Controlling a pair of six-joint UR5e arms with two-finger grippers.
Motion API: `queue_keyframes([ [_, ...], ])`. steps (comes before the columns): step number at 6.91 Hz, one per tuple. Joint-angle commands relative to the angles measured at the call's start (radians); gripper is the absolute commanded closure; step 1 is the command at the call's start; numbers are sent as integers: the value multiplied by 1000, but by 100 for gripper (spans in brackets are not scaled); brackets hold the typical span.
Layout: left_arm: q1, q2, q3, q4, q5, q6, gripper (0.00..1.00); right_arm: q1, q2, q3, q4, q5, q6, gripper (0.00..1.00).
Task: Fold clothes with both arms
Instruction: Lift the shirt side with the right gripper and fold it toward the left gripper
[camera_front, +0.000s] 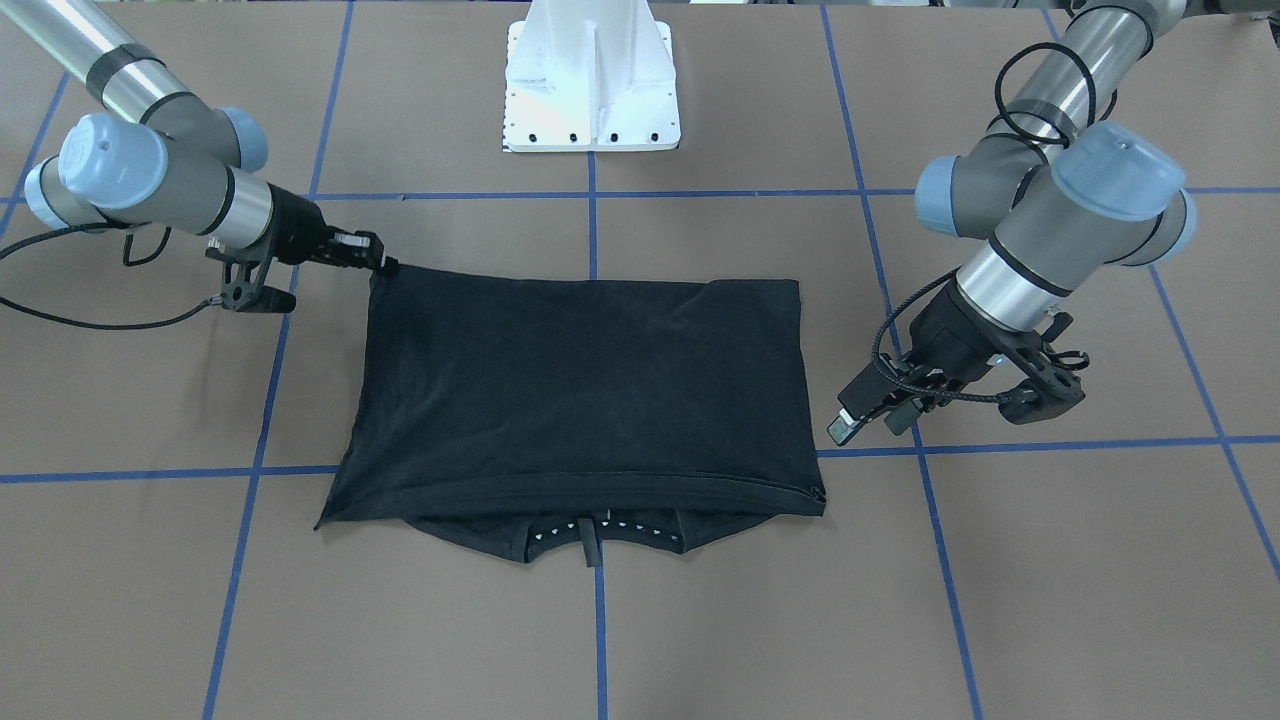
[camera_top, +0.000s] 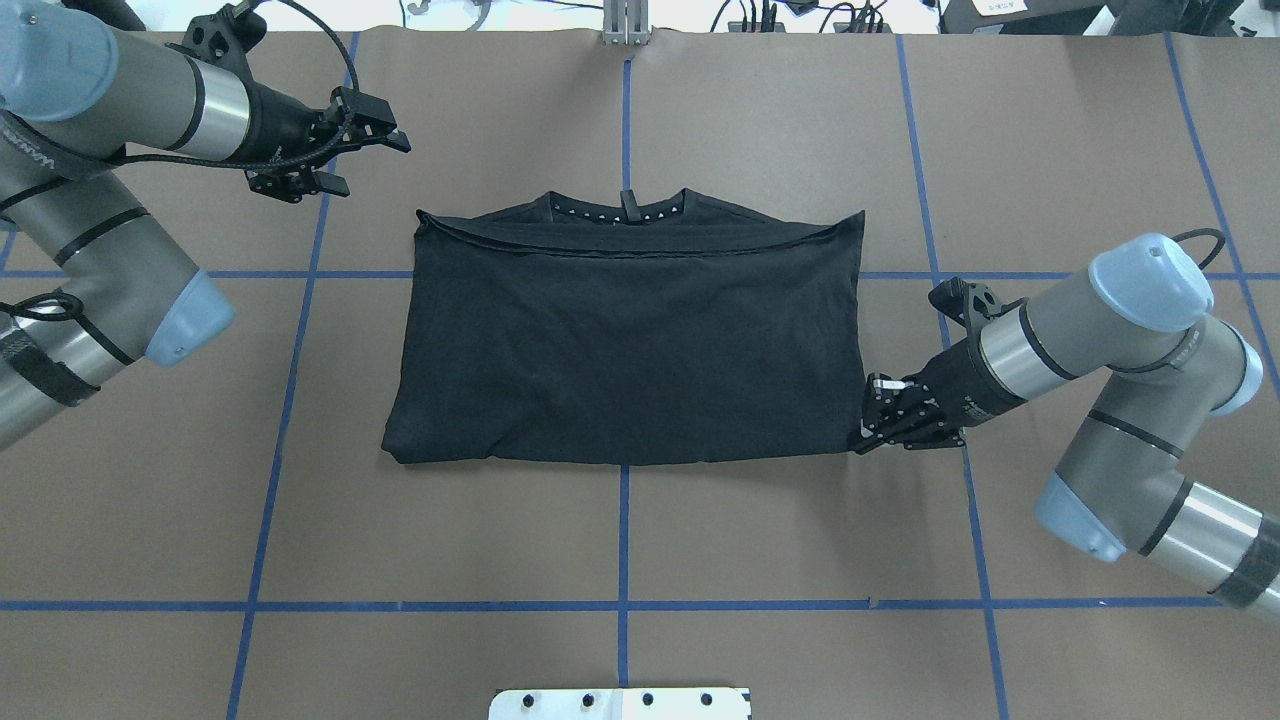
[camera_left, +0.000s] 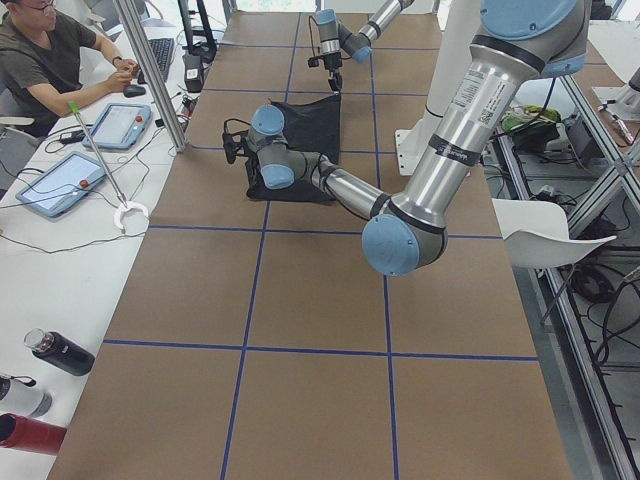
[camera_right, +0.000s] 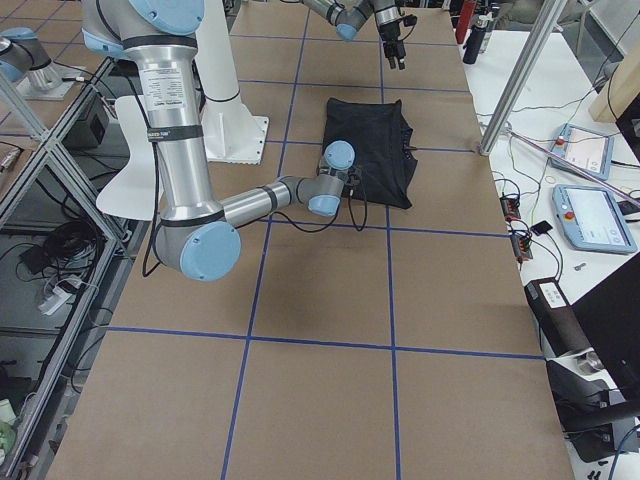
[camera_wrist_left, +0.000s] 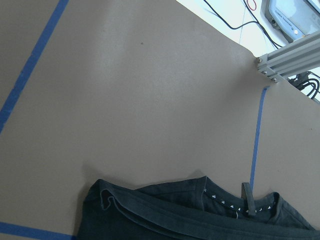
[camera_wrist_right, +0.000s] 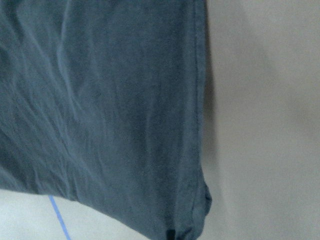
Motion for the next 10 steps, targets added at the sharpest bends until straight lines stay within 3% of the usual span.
queue_keyframes([
  [1, 1, 1, -72, 95, 0, 1, 1, -161, -27, 175, 1, 71, 108, 100],
  [3, 1, 6, -78, 99, -2, 1, 1, -294, 60, 224, 3, 86, 228, 100],
  [4, 1, 7, -77, 99, -3, 4, 1, -305, 101, 214, 1, 137, 236, 1],
  [7, 11, 20, -91, 98, -60, 2, 1, -212, 103, 180, 3, 116, 231, 0],
  [10, 169, 147, -210, 94, -43, -75, 1, -17, 97, 154, 0, 16, 227, 0],
])
